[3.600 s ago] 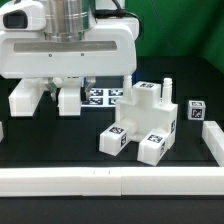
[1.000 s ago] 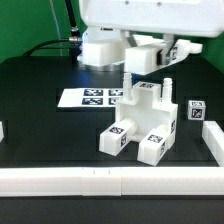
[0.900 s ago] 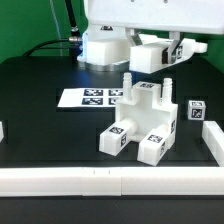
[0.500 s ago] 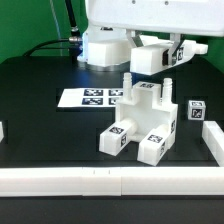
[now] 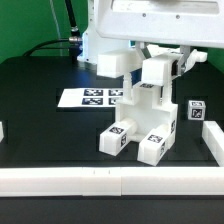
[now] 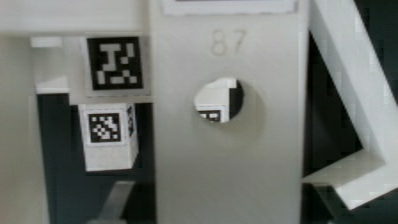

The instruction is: Assemble chair

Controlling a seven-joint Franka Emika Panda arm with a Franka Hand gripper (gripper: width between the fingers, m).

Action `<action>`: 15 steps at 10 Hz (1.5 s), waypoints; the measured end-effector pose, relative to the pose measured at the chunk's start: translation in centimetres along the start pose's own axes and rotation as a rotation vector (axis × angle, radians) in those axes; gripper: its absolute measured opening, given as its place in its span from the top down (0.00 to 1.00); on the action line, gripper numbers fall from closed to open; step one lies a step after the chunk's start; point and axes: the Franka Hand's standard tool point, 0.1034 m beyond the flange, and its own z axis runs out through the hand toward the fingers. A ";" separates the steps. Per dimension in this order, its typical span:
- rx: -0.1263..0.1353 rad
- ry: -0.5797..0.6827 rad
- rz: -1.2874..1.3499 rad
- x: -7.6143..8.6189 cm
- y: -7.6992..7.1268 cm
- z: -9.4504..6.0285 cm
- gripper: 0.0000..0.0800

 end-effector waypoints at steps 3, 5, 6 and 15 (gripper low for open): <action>-0.002 0.001 -0.018 -0.2 0.3 0.5 0.64; -0.003 0.000 -0.028 -0.2 0.4 0.6 0.64; -0.004 -0.001 -0.028 -0.2 0.4 0.7 0.64; -0.006 -0.003 -0.031 -0.4 0.2 0.9 0.64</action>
Offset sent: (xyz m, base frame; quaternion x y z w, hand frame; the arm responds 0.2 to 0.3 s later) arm -0.0057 -0.0008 0.0021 0.0007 -0.0026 -0.0231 0.9997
